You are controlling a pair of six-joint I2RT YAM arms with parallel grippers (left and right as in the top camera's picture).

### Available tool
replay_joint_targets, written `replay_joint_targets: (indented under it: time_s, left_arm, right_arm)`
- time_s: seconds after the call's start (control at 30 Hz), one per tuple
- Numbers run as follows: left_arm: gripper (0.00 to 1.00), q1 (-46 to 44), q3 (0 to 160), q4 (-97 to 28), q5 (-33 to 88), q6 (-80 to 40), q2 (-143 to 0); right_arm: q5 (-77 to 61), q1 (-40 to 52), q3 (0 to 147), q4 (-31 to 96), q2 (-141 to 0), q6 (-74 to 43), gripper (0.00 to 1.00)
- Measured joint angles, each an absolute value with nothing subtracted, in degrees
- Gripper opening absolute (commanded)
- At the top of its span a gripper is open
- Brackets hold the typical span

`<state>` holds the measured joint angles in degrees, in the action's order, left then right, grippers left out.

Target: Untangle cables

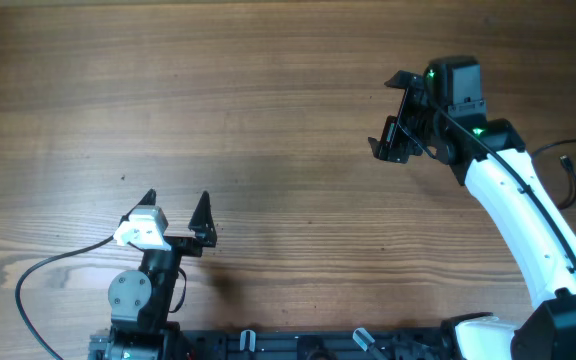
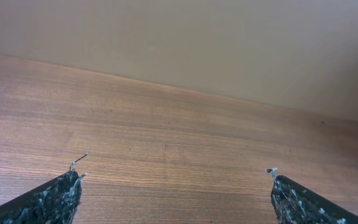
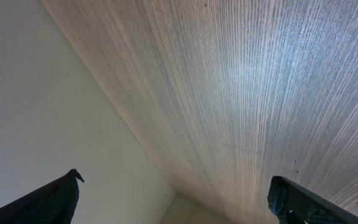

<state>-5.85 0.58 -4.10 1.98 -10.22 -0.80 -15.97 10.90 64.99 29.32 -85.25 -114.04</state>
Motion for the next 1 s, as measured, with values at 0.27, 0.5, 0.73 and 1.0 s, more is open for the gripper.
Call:
replay_joint_targets:
  time_s: [0.27,0.5,0.73,1.0]
  left_arm:
    - [1.00,-5.8,0.6,-4.1,2.0,-10.4,-0.8]
    - [1.00,-5.8,0.6,-4.1,2.0,-10.4,-0.8]
    - [1.00,-5.8,0.6,-4.1,2.0,-10.4,-0.8]
    - [1.00,-5.8,0.6,-4.1,2.0,-10.4,-0.8]
  right_arm:
    - [-16.0,10.9,65.0,29.3,-85.3,-114.0,1.00]
    - [-16.0,10.9,65.0,29.3,-85.3,-114.0,1.00]
    - [-16.0,10.9,65.0,29.3,-85.3,-114.0,1.00]
    - [-15.2,10.9,65.0,29.7,-85.3,-114.0,1.00]
